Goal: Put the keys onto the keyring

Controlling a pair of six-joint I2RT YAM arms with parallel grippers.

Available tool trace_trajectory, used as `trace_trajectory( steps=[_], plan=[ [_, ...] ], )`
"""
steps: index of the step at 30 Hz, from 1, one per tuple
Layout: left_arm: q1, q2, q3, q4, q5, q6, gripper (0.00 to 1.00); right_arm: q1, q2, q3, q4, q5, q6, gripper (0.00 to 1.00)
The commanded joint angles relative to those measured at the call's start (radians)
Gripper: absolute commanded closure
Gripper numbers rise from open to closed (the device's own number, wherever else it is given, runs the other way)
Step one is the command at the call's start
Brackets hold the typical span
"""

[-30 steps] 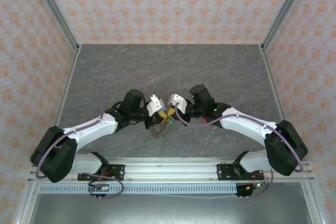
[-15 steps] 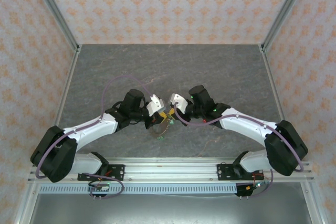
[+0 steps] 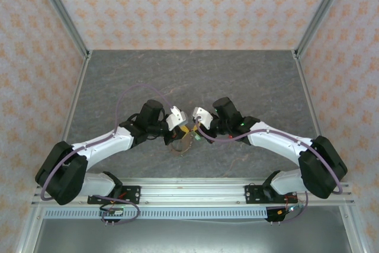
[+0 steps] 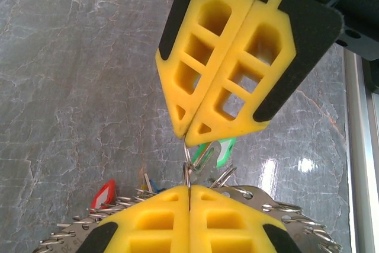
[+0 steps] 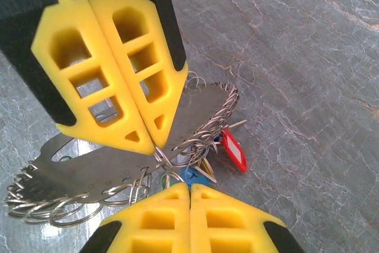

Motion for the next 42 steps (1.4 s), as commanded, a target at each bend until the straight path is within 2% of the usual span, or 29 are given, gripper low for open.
trace_trajectory(
  steps=[1, 8, 14, 20, 26, 29, 30, 33, 37, 40, 42],
  plan=[
    [-0.006, 0.024, 0.016, 0.02, 0.015, 0.018, 1.0, -0.01, -0.007, 0.002, -0.014, 0.043, 0.009, 1.0],
    [-0.009, 0.063, -0.054, 0.178, -0.014, -0.043, 1.0, -0.01, 0.023, -0.011, 0.003, 0.031, 0.016, 1.0],
    [-0.018, 0.121, -0.07, 0.242, -0.027, -0.063, 1.0, -0.01, 0.077, -0.05, 0.056, 0.023, 0.04, 1.0],
    [-0.018, 0.139, -0.079, 0.253, -0.026, -0.062, 1.0, -0.01, 0.079, -0.076, 0.069, 0.11, 0.079, 1.0],
    [-0.019, 0.108, -0.087, 0.243, -0.026, -0.063, 1.0, -0.054, 0.133, -0.061, 0.096, 0.239, 0.271, 1.0],
    [-0.02, 0.09, -0.089, 0.233, -0.025, -0.063, 1.0, -0.08, 0.155, -0.066, 0.111, 0.197, 0.305, 0.99],
    [-0.02, 0.083, -0.089, 0.228, -0.026, -0.061, 1.0, -0.086, 0.149, -0.087, 0.151, 0.189, 0.324, 0.94],
    [-0.021, 0.06, -0.092, 0.216, -0.028, -0.057, 1.0, -0.111, 0.127, -0.131, 0.237, 0.14, 0.356, 0.85],
    [-0.02, 0.03, -0.098, 0.202, -0.026, -0.056, 1.0, -0.13, 0.091, -0.117, 0.207, 0.107, 0.348, 0.79],
    [-0.02, 0.015, -0.101, 0.19, -0.028, -0.053, 1.0, -0.141, 0.078, -0.092, 0.155, 0.1, 0.328, 0.78],
    [-0.02, -0.001, -0.107, 0.189, -0.029, -0.056, 1.0, -0.142, 0.045, -0.076, 0.124, 0.02, 0.281, 0.78]
  ],
)
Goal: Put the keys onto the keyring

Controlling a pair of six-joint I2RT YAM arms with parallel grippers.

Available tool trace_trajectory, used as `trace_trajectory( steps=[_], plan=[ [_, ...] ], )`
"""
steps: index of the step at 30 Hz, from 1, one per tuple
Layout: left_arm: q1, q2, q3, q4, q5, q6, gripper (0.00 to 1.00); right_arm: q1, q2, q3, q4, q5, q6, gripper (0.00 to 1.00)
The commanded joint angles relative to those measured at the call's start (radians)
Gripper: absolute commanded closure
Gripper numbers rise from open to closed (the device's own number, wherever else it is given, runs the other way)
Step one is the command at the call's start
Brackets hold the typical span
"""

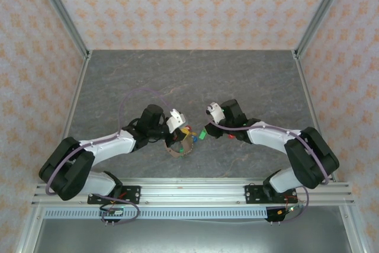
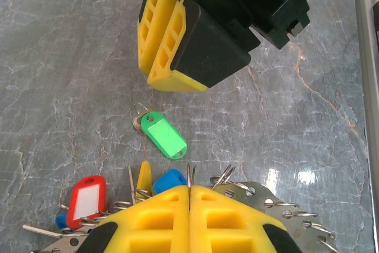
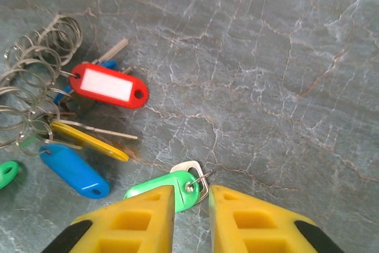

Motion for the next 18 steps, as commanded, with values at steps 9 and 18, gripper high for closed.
trace_trajectory(
  steps=[9, 18],
  plan=[
    [-0.008, -0.078, -0.031, 0.003, 0.015, 0.004, 1.0, -0.004, -0.108, -0.012, 0.062, -0.418, -0.364, 0.78],
    [-0.008, -0.114, -0.029, -0.006, 0.026, 0.003, 1.0, -0.004, -0.01, 0.059, 0.051, -0.523, -0.53, 0.8]
  ],
)
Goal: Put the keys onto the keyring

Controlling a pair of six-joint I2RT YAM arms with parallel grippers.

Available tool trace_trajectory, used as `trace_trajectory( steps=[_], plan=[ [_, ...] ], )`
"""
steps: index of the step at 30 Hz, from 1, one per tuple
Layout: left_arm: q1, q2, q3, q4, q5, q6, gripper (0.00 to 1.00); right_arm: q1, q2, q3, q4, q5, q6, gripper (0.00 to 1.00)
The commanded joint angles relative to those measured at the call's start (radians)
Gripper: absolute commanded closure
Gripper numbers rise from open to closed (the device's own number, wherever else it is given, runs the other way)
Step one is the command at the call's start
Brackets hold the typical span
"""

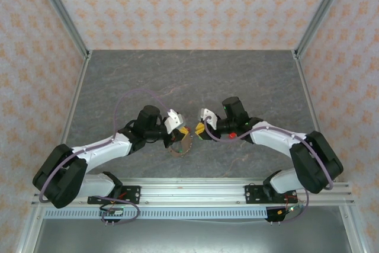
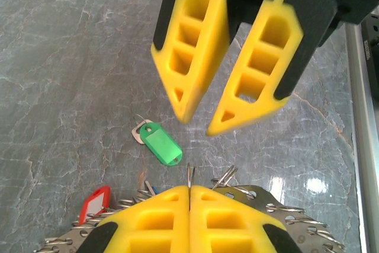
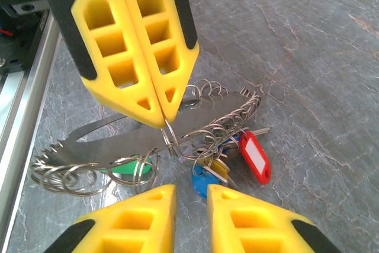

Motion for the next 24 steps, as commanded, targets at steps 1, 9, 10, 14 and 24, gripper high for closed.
trace_trajectory(
  steps=[1, 9, 10, 14, 24],
  plan=[
    [-0.008, -0.036, -0.006, -0.004, 0.022, 0.004, 1.0, -0.002, 0.032, 0.048, 0.022, -0.084, -0.079, 0.8],
    [-0.008, -0.039, 0.001, -0.009, 0.019, 0.002, 1.0, -0.002, 0.082, 0.07, 0.067, -0.146, -0.072, 0.8],
    [-0.008, -0.038, 0.001, -0.009, 0.019, 0.002, 1.0, -0.001, 0.088, 0.073, 0.07, -0.151, -0.07, 0.8],
    [-0.008, -0.04, 0.006, -0.011, 0.02, 0.004, 1.0, -0.002, 0.107, 0.077, 0.087, -0.164, -0.063, 0.8],
    [-0.007, -0.049, 0.005, 0.003, 0.012, -0.009, 1.0, -0.001, 0.152, 0.107, 0.064, -0.227, -0.068, 0.8]
  ],
)
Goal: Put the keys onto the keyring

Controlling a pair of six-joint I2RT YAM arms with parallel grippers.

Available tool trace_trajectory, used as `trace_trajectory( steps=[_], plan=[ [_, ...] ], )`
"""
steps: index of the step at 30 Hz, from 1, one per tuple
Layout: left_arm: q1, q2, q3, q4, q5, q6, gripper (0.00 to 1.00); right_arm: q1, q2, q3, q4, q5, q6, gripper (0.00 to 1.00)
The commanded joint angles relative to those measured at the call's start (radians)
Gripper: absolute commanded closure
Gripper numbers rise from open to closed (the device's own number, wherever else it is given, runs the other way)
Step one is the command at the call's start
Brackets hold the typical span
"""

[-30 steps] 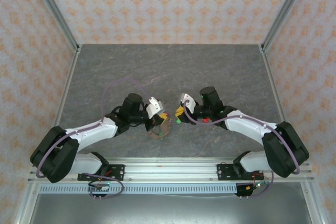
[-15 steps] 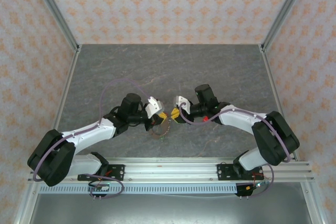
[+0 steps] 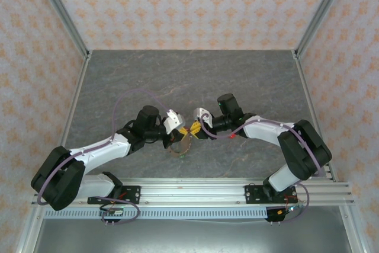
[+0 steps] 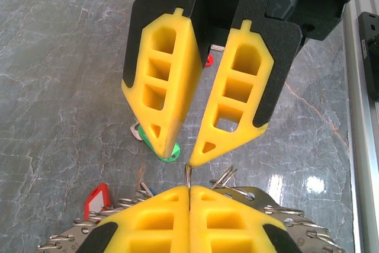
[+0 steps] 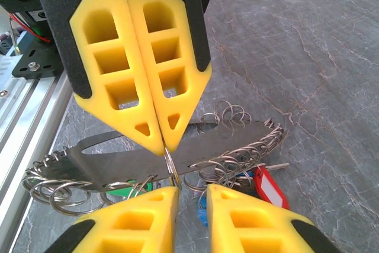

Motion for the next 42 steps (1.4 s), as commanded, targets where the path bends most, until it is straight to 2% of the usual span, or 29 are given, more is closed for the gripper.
trace_trajectory(
  steps=[1, 12, 18, 21, 24, 29, 36, 38, 39, 40, 42],
  plan=[
    [-0.008, -0.031, 0.003, 0.036, 0.01, -0.009, 1.0, 0.001, 0.014, 0.036, 0.02, -0.078, -0.026, 0.79],
    [-0.008, -0.037, 0.003, 0.015, 0.007, 0.001, 1.0, -0.001, 0.005, 0.034, -0.038, -0.075, -0.065, 0.75],
    [-0.007, -0.035, 0.003, 0.015, 0.009, -0.001, 1.0, -0.001, 0.007, 0.051, -0.053, -0.115, -0.06, 0.75],
    [-0.007, -0.038, 0.004, 0.012, 0.009, -0.001, 1.0, -0.001, 0.003, 0.049, -0.06, -0.07, -0.069, 0.75],
    [-0.008, -0.042, 0.005, 0.009, 0.013, 0.001, 1.0, -0.001, 0.024, 0.057, -0.054, -0.077, -0.064, 0.75],
    [-0.008, -0.041, 0.005, 0.011, 0.017, -0.002, 1.0, -0.001, 0.052, 0.064, -0.024, -0.093, -0.043, 0.8],
    [-0.009, -0.047, 0.002, 0.004, 0.0, -0.001, 1.0, -0.001, 0.029, 0.058, -0.02, -0.048, -0.024, 0.98],
    [-0.008, -0.044, 0.001, -0.017, -0.011, 0.011, 1.0, 0.0, -0.008, 0.068, -0.061, -0.035, -0.029, 1.0],
    [-0.008, -0.041, 0.004, -0.036, -0.015, 0.022, 0.99, 0.002, -0.025, 0.073, -0.085, -0.028, -0.033, 1.0],
    [-0.008, -0.036, 0.01, -0.057, -0.022, 0.034, 0.92, 0.005, -0.045, 0.084, -0.127, -0.011, -0.049, 1.0],
    [-0.009, -0.031, 0.016, -0.086, -0.025, 0.054, 0.89, 0.019, -0.077, 0.112, -0.227, 0.038, -0.097, 1.0]
  ],
)
